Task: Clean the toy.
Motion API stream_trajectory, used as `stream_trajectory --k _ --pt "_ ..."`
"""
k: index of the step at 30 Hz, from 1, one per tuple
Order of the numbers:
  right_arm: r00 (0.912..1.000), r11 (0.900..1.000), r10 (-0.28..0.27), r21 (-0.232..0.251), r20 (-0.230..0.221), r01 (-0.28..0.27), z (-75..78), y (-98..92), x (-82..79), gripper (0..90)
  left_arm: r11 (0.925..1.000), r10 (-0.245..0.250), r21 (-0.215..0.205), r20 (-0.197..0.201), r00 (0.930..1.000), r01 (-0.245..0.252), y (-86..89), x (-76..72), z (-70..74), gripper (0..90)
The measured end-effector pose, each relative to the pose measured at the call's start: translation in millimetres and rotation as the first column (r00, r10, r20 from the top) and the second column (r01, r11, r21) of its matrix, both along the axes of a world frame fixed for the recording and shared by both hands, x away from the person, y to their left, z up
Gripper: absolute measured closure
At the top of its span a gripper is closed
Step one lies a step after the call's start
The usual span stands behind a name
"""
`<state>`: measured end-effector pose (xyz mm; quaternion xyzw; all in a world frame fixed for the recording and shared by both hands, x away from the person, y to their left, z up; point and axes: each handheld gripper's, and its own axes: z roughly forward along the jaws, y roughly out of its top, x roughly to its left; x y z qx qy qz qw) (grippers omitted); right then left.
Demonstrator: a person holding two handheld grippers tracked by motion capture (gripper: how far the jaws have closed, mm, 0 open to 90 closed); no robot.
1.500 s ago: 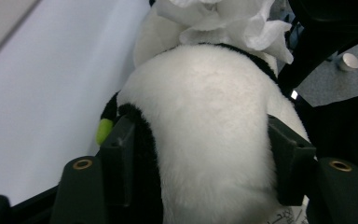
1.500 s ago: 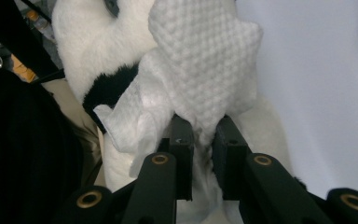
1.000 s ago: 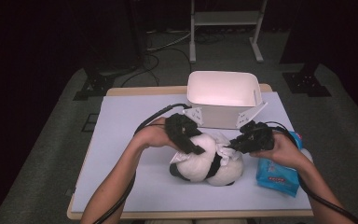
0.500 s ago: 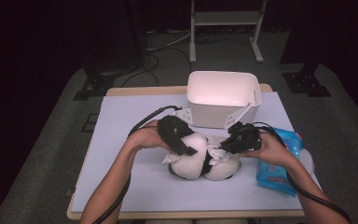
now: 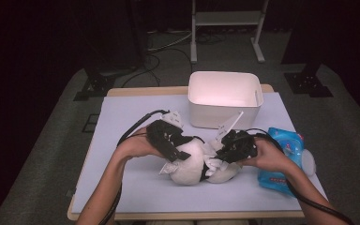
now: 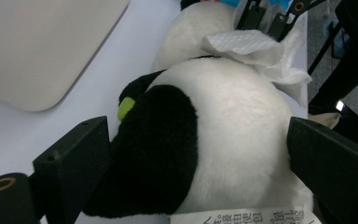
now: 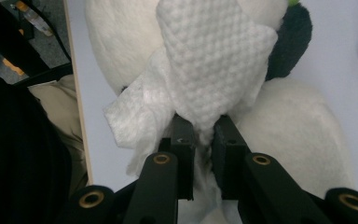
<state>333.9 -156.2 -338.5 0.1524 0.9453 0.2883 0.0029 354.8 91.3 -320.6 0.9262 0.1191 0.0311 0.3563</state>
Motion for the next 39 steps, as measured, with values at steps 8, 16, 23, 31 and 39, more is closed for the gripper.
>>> stream_trajectory --k 8,16,23,31,39 --pt "0.9998 1.000 0.017 -0.013 0.006 -0.017 0.9 -0.2 -8.7 80.0 0.9983 0.019 -0.056 0.025 0.9995 -0.018 4.6 -16.9 -11.6 9.2" --pt "0.9989 0.999 0.040 -0.022 0.025 -0.040 14.6 11.4 -6.2 79.8 0.9964 0.000 -0.084 0.064 0.9979 0.006 10.3 -29.7 -20.0 13.5" --pt "0.9983 0.997 0.042 -0.059 0.041 -0.040 24.5 24.6 7.4 79.2 0.9947 -0.001 -0.102 0.073 0.9973 0.009 18.8 -37.2 -25.7 14.8" --pt "0.9998 0.997 0.005 -0.075 0.020 -0.004 21.0 16.5 14.2 79.6 0.9911 0.026 -0.132 0.077 0.9967 -0.015 19.4 -37.0 -23.8 13.0" --pt "0.9997 0.999 -0.023 -0.049 0.006 0.023 18.2 4.7 13.5 79.8 0.9925 0.042 -0.119 0.104 0.9936 -0.030 15.0 -41.9 -16.5 9.8"
